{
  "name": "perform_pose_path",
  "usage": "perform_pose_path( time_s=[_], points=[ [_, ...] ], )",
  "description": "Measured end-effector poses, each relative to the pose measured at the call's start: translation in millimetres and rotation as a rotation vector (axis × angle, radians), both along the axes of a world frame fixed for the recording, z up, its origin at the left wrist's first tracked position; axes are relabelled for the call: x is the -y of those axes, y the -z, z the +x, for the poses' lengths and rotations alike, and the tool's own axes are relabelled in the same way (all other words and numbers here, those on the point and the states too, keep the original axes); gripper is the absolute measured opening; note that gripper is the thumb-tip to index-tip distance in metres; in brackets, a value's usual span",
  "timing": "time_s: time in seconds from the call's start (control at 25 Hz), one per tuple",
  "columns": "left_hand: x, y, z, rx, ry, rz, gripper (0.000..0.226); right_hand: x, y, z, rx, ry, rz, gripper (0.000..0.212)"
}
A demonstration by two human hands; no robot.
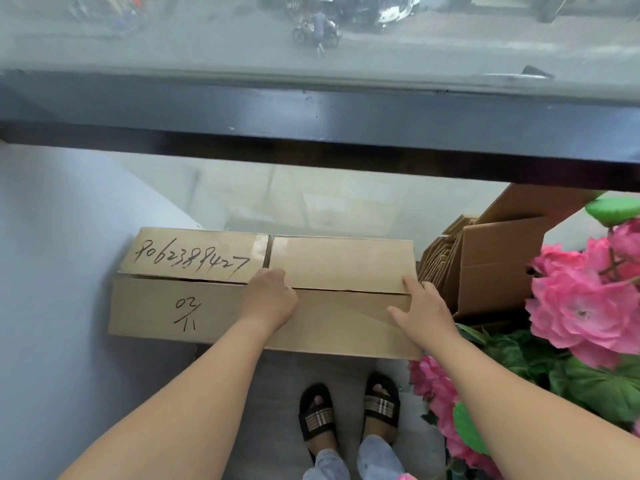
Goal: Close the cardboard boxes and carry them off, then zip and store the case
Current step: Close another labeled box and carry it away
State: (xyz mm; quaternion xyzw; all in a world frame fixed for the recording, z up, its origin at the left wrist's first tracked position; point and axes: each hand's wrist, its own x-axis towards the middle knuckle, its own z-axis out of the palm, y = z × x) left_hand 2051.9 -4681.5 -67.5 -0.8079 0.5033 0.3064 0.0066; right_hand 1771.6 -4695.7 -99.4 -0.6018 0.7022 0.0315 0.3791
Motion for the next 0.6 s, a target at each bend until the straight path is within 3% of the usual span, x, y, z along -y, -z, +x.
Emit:
perform_pose_path(
  time_s=[0.36,0.6],
  points=[
    [28,-135,-44,-0.089,0.289,-0.035,0.053,-10,-125,-45,0.079,0.116,-0.061,0.067],
    [44,-207,-99,-0.114,0.588,-0.138,0.056,-63,-212,-86,0.103,0.347,-0.167,0.066]
  ],
)
